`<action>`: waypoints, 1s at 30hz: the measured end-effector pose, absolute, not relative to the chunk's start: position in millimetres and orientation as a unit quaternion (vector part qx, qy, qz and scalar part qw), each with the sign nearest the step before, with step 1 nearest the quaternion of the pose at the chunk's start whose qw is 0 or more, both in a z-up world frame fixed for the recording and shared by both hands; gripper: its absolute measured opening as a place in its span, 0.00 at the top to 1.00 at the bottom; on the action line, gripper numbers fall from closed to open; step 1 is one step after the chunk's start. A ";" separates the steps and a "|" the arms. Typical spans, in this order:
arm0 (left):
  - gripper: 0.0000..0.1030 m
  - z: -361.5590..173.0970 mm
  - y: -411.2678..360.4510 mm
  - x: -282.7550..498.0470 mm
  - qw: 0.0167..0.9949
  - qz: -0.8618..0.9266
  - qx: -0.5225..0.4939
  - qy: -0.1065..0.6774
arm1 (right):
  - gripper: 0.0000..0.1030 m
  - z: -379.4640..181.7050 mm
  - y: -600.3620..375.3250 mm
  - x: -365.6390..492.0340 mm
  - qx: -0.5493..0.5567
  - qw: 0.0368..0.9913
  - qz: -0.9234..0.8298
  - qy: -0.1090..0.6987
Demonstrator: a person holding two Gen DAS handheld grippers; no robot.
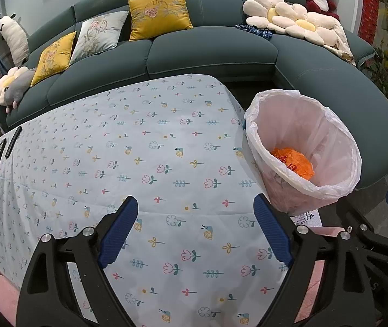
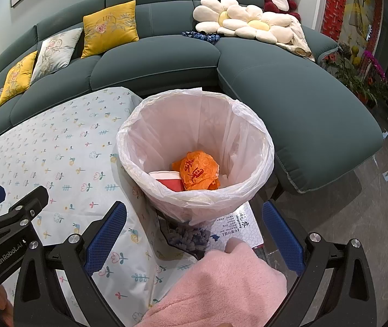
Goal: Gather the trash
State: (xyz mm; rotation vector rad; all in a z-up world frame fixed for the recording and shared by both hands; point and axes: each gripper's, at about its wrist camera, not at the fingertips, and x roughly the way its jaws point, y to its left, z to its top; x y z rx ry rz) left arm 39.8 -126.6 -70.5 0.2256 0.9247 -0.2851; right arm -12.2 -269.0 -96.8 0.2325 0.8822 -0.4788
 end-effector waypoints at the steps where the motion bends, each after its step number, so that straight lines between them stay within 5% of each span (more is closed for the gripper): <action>1: 0.20 -70.3 -126.4 39.9 0.879 -0.137 0.108 0.443 | 0.07 -97.0 -268.9 -12.5 0.111 0.870 -0.229 0.422; 30: 0.20 -68.9 -128.1 40.5 0.878 -0.148 0.109 0.441 | 0.07 -99.5 -270.6 -13.4 0.115 0.869 -0.232 0.422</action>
